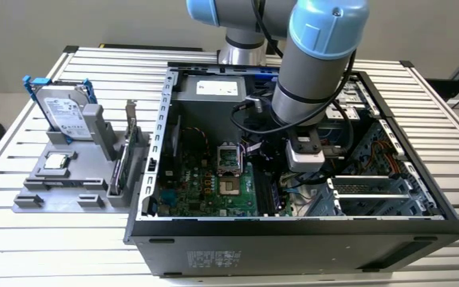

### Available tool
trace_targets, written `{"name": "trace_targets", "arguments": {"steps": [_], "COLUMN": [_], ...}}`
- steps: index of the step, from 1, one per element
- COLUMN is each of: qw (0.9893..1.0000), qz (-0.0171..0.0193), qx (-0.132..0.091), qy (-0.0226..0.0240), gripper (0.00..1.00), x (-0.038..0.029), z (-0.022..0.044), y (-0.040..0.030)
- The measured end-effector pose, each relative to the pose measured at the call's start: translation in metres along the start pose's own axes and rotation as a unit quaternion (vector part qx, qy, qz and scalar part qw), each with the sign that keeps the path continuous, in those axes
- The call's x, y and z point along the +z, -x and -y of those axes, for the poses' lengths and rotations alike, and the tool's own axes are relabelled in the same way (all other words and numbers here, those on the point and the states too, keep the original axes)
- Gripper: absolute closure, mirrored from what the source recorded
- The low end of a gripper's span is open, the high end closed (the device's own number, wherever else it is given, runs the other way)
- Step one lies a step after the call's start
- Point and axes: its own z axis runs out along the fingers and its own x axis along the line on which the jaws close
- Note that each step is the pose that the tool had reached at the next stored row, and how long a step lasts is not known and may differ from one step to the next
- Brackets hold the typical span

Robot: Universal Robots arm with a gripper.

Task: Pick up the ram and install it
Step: 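Insert the ram into the slot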

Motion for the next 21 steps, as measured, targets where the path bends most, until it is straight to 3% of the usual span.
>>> {"name": "trace_targets", "arguments": {"steps": [21], "qw": [1.0000], "qz": [-0.0001], "qx": [0.000], "qy": [-0.0024], "gripper": [1.00], "x": [0.0036], "z": [-0.0017], "y": [0.0000]}}
